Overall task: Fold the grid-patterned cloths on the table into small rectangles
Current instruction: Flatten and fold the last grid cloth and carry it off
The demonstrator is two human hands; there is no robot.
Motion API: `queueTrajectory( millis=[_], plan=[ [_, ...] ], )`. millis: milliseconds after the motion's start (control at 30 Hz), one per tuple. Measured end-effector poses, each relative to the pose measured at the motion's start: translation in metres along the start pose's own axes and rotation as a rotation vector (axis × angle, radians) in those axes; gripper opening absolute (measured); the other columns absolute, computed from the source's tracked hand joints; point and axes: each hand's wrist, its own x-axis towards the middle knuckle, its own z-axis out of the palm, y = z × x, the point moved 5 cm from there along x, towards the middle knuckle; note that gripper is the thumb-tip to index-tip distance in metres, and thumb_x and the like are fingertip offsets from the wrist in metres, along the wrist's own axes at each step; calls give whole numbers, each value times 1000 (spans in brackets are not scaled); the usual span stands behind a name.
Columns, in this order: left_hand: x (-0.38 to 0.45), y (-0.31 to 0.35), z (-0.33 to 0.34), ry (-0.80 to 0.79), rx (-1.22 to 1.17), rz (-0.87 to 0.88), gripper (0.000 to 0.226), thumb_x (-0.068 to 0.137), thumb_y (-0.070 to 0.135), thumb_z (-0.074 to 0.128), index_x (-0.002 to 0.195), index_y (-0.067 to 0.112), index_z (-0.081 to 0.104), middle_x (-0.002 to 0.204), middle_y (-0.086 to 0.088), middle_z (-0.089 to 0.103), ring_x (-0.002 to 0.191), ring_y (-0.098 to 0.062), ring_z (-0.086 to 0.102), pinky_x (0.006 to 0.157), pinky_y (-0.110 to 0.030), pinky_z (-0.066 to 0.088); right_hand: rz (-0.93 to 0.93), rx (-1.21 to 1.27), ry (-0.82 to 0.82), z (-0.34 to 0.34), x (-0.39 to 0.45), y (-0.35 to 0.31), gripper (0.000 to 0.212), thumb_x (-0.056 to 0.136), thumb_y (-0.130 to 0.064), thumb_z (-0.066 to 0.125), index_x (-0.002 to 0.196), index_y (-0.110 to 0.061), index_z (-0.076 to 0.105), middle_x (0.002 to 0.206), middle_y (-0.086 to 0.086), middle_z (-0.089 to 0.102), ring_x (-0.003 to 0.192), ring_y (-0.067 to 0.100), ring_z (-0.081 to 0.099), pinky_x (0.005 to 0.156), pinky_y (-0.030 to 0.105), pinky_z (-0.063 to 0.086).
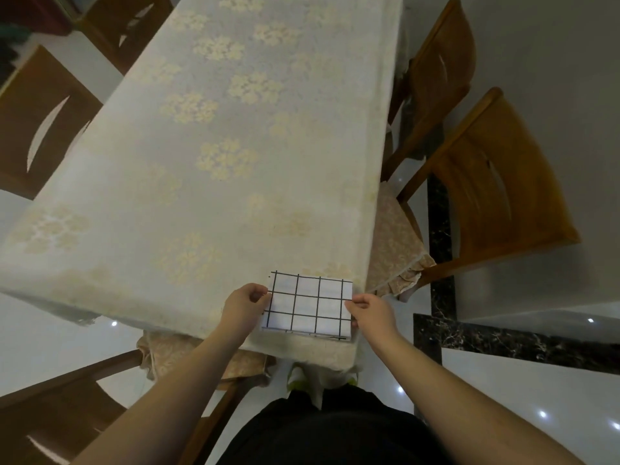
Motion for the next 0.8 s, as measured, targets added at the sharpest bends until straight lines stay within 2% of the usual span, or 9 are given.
queueTrajectory(
  millis=[100,200,367,533,633,667,733,800],
  plan=[
    [4,-1,3,-3,7,-9,23,93,25,63,113,12,66,98,-2,70,87,-18,64,82,-34,52,-8,-73,2,0,8,0,5,88,-23,69,87,-19,65,83,-2,67,79,20,67,78,43,58],
    [5,-3,7,-9,45,-1,24,94,25,62,114,12,66,99,-3,70,88,-19,64,82,-32,52,-15,-182,5,0,10,1,14,88,-27,68,77,-24,60,80,1,69,79,21,66,78,43,57],
    [8,-9,9,-11,78,14,27,94,25,62,118,12,64,103,-3,69,91,-19,63,84,-32,52,-44,-305,-1,2,9,3,12,88,-30,67,86,-19,63,83,2,69,80,19,65,75,35,54],
    [10,-13,9,11,46,40,21,93,26,62,113,18,61,93,1,67,81,-14,63,66,-22,47,-32,-335,4,1,11,4,16,87,-35,68,85,-20,63,81,0,68,79,18,65,73,33,53],
    [7,-10,8,98,40,86,23,96,33,57,114,18,59,90,1,63,80,-16,62,61,-21,46,-35,-410,73,-3,8,-2,26,91,-47,58,86,-22,60,80,-4,63,74,15,61,67,33,51],
    [4,-7,7,146,74,146,25,96,32,55,115,17,58,93,0,61,82,-17,61,65,-24,47,-50,-444,121,-6,7,-4,29,93,-50,53,86,-22,58,79,-4,61,71,15,60,62,32,50],
    [-4,4,11,233,233,405,28,95,27,54,119,14,59,105,-5,60,92,-21,59,77,-32,49,-156,-491,204,-8,4,-10,28,96,-48,46,93,-22,56,83,-2,59,70,16,58,58,32,48],
    [-15,15,26,231,451,695,40,93,29,49,129,13,56,123,-8,60,111,-26,58,89,-39,48,-377,-533,241,-1,1,-18,20,97,-35,47,103,-20,58,93,-1,59,83,18,57,70,33,47]
  ],
)
